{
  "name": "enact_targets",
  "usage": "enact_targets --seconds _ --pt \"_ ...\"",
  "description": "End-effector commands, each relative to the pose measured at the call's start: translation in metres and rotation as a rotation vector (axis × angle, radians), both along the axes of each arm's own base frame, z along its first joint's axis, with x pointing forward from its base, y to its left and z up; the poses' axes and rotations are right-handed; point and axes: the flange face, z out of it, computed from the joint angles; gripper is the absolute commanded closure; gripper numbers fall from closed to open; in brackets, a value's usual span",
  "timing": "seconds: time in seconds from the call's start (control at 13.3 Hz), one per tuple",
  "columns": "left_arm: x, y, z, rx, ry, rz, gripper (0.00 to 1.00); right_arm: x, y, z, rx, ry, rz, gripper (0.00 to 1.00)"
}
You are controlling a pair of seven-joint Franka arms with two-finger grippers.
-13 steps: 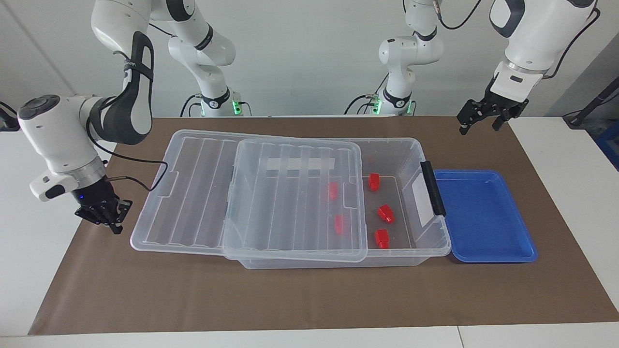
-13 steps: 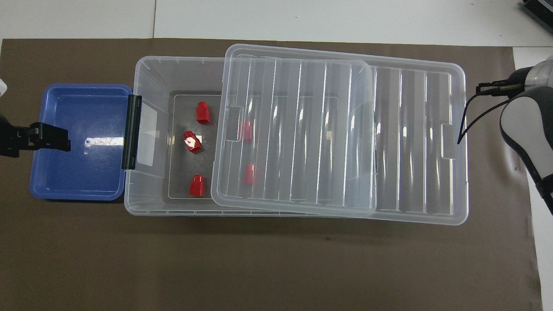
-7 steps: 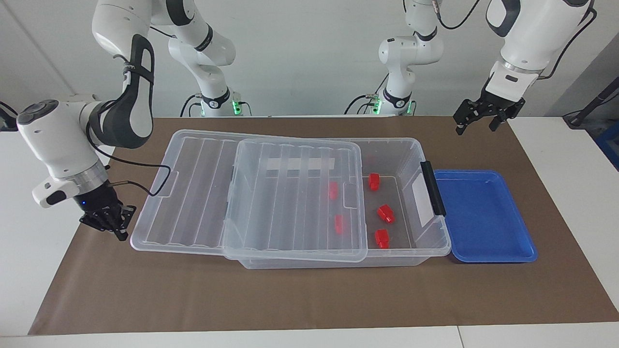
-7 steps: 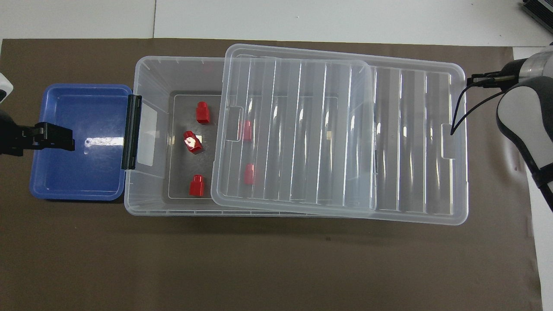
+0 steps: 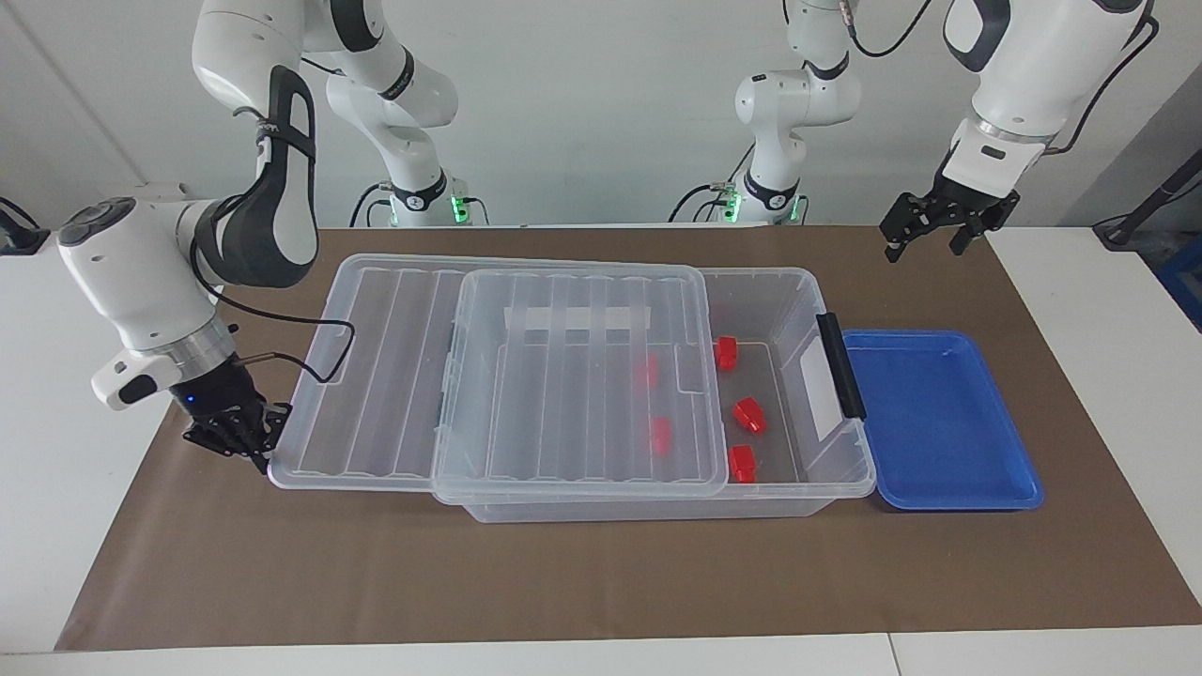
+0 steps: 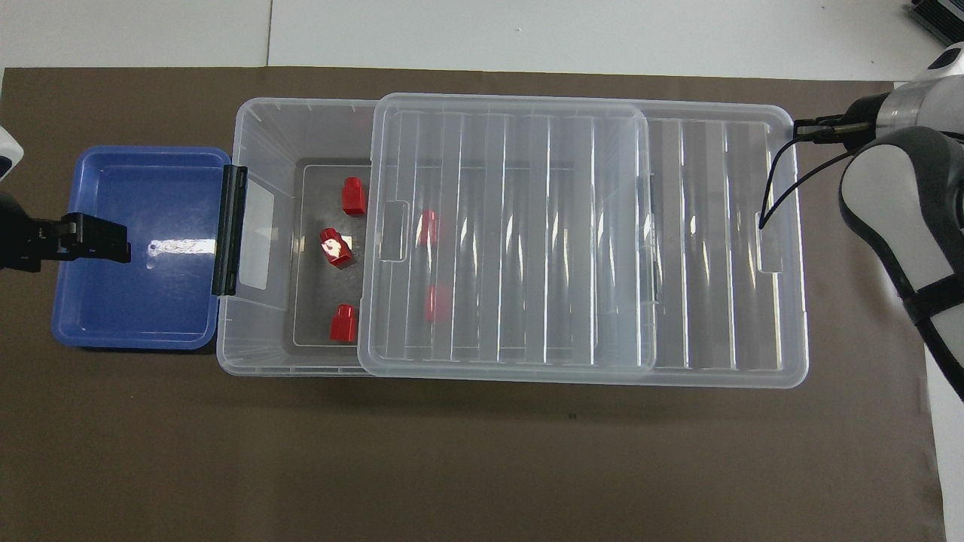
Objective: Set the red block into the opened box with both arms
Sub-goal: 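Slide the clear lid back toward the blue tray with the right gripper, then push the lid further with the right gripper until it covers the box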
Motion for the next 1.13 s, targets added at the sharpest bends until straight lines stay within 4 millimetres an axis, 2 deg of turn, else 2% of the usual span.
enact_targets --seconds 0.0,0.08,0.38,0.45,0.68,1.06 --pt "-0.004 -0.003 0.004 -0.015 -0.015 -0.011 0.00 0.009 0.027 0.001 0.032 -0.041 0.025 1.00" --pt "-0.005 -0.003 0.003 -0.015 -0.014 -0.010 0.00 0.010 0.039 0.000 0.040 -0.038 0.026 1.00" --pt "-0.005 -0.004 0.003 -0.015 -0.014 -0.007 0.00 0.012 0.054 0.001 0.058 -0.052 -0.008 1.00" --pt "-0.005 -0.004 0.003 -0.015 -0.014 -0.007 0.00 0.013 0.069 0.000 0.066 -0.048 -0.005 1.00" --pt "-0.005 -0.003 0.002 -0.015 -0.009 -0.007 0.00 0.013 0.089 0.000 0.084 -0.056 -0.033 1.00" --pt "-0.004 -0.002 0.003 -0.015 -0.014 -0.013 0.00 0.007 0.085 -0.003 0.072 -0.011 -0.022 1.00"
